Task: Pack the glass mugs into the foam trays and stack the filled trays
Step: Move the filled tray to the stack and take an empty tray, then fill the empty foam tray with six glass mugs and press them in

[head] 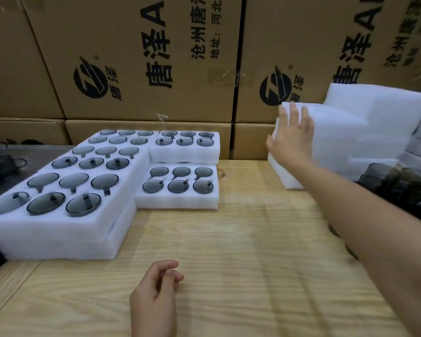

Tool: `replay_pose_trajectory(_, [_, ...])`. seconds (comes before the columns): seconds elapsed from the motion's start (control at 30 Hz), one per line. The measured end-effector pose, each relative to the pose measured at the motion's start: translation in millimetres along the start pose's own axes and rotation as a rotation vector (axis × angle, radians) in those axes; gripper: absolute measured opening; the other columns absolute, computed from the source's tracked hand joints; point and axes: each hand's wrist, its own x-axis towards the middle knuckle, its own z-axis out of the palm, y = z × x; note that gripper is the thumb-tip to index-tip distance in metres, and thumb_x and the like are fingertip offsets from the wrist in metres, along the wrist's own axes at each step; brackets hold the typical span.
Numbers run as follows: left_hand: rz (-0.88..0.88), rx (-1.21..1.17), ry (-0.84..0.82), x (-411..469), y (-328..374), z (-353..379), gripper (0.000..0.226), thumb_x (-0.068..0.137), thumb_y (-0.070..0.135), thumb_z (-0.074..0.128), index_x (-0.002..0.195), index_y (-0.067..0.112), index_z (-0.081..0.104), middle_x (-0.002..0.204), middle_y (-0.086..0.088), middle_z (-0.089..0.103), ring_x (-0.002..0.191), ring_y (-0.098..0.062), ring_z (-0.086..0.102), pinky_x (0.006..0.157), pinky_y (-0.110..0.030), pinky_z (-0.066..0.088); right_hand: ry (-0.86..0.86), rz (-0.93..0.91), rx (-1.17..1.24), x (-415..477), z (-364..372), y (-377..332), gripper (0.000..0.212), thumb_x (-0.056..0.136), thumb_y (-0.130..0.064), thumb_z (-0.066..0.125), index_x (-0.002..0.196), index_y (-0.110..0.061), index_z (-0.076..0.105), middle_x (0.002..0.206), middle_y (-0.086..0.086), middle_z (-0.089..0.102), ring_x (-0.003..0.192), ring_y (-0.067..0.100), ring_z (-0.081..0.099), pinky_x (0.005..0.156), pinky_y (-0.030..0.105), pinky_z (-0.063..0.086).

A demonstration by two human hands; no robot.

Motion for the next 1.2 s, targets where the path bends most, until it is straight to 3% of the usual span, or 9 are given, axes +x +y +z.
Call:
replay_pose_trajectory(0.13, [0.001,0.031,-0.011,1,-3,0,0.030,0.090,-0.005,0.054,0.075,0.017,0.069,0.059,0.002,0.068,0.052,-0.002,0.056,0.059,-0.011,0.042,-0.211,0.151,-0.090,42,-13,67,0.066,0.093,-0.039,0.049,0.147,-0.012,0.022,0.156,0.007,0.014,0.143,0.035,0.003,0.112,0.052,0.013])
replay_pose_trajectory(0.23, [0.006,0.047,-0.011,2,-6,-1,0.030,0.089,-0.003,0.055,0.075,0.019,0.069,0.061,0.002,0.068,0.053,-0.002,0.056,0.058,-0.011,0.041,-0.344,0.215,0.065,44,-10,84,0.058,0.093,-0.037,0.051,0.141,-0.011,0.032,0.143,0.013,0.036,0.134,0.036,0.022,0.104,0.050,0.029])
replay_pose_trajectory(0.43, [0.022,0.046,-0.017,4,-11,-1,0.031,0.089,-0.006,0.054,0.074,0.018,0.069,0.059,0.001,0.068,0.053,-0.005,0.056,0.059,-0.014,0.042,-0.159,0.227,0.076,38,-14,74,0.042,0.091,-0.023,0.059,0.123,0.000,0.045,0.123,0.021,0.048,0.115,0.040,0.040,0.095,0.041,0.035])
replay_pose_trajectory(0.67, [0.035,0.078,-0.031,4,-8,-3,0.029,0.089,-0.003,0.054,0.078,0.020,0.068,0.065,0.001,0.069,0.063,-0.007,0.062,0.069,-0.019,0.048,0.090,0.110,0.562,-25,-66,34,0.034,0.077,-0.007,0.057,0.110,-0.005,0.051,0.114,0.007,0.047,0.114,0.022,0.041,0.085,0.021,0.030])
replay_pose_trajectory(0.77, [0.031,0.085,-0.031,3,-5,-2,0.029,0.089,-0.001,0.053,0.080,0.022,0.067,0.064,0.001,0.067,0.071,-0.018,0.062,0.073,-0.032,0.048,0.087,0.007,0.692,-92,-90,12,0.029,0.073,-0.003,0.059,0.100,-0.007,0.053,0.103,-0.002,0.044,0.107,0.015,0.042,0.078,0.013,0.026])
replay_pose_trajectory(0.87, [0.024,0.048,-0.020,1,-1,0,0.027,0.089,0.002,0.052,0.083,0.024,0.065,0.070,0.003,0.067,0.070,-0.016,0.061,0.071,-0.028,0.046,0.011,-0.092,0.789,-166,-106,1,0.025,0.071,0.002,0.058,0.092,-0.012,0.055,0.103,-0.003,0.050,0.124,0.009,0.035,0.092,0.006,0.023])
replay_pose_trajectory(0.97, [0.025,-0.030,0.003,0,1,0,0.020,0.093,0.006,0.049,0.088,0.019,0.063,0.078,0.002,0.067,0.075,-0.016,0.060,0.075,-0.027,0.048,-0.027,-0.098,0.888,-227,-116,4,0.023,0.067,-0.002,0.050,0.083,-0.017,0.053,0.099,-0.003,0.056,0.129,0.011,0.039,0.098,0.008,0.027])
replay_pose_trajectory(1.07, [0.028,-0.124,-0.032,-6,3,-2,0.017,0.098,0.008,0.045,0.094,0.015,0.060,0.084,0.001,0.064,0.074,-0.003,0.060,0.067,-0.013,0.045,-0.011,-0.040,0.973,-268,-114,16,0.022,0.063,0.002,0.046,0.076,-0.015,0.053,0.090,-0.004,0.058,0.124,0.016,0.048,0.095,0.010,0.033])
replay_pose_trajectory(1.2, [-0.100,-0.312,-0.157,-18,7,-3,0.019,0.102,0.020,0.041,0.113,0.013,0.056,0.105,-0.009,0.064,0.094,-0.015,0.061,0.072,-0.018,0.050,-0.014,-0.004,1.002,-310,-100,31,0.023,0.061,0.005,0.045,0.071,-0.012,0.054,0.085,0.000,0.059,0.119,0.020,0.052,0.091,0.015,0.039])
